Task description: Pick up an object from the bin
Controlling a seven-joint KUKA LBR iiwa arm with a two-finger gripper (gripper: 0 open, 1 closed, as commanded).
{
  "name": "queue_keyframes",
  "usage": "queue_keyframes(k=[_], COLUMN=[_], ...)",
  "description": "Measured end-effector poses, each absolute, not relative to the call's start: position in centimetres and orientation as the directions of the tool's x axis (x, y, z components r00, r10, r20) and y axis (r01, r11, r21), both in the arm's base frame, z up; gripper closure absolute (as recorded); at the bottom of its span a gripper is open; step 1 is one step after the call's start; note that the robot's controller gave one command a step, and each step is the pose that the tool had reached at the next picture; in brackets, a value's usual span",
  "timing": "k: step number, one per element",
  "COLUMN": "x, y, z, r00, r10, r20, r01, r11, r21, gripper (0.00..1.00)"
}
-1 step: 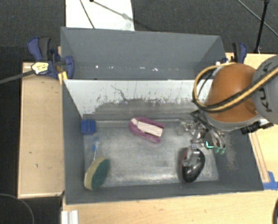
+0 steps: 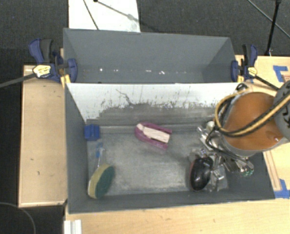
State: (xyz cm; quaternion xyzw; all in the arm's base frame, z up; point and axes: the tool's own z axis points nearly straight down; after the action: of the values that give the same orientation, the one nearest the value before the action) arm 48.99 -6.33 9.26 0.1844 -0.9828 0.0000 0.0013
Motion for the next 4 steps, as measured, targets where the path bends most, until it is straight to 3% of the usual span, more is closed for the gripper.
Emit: queue_keyframes(k=[1, 2, 3, 4], x=[49.2, 49.7, 49.5, 50.5], y=[-6.2, -7.8, -7.7, -10.5], z=[9.5, 21.5, 21.0, 10.0], r00=[-0.931, -0.915, -0.916, -0.719], r10=[-0.364, -0.402, -0.401, -0.695], r20=[-0.002, -0.01, -0.003, 0.001], r01=[-0.364, -0.402, -0.401, -0.695], r11=[0.931, 0.915, 0.916, 0.719], r21=[-0.001, -0.006, 0.0, 0.003], gripper=[1.0, 1.0, 0.0, 0.0])
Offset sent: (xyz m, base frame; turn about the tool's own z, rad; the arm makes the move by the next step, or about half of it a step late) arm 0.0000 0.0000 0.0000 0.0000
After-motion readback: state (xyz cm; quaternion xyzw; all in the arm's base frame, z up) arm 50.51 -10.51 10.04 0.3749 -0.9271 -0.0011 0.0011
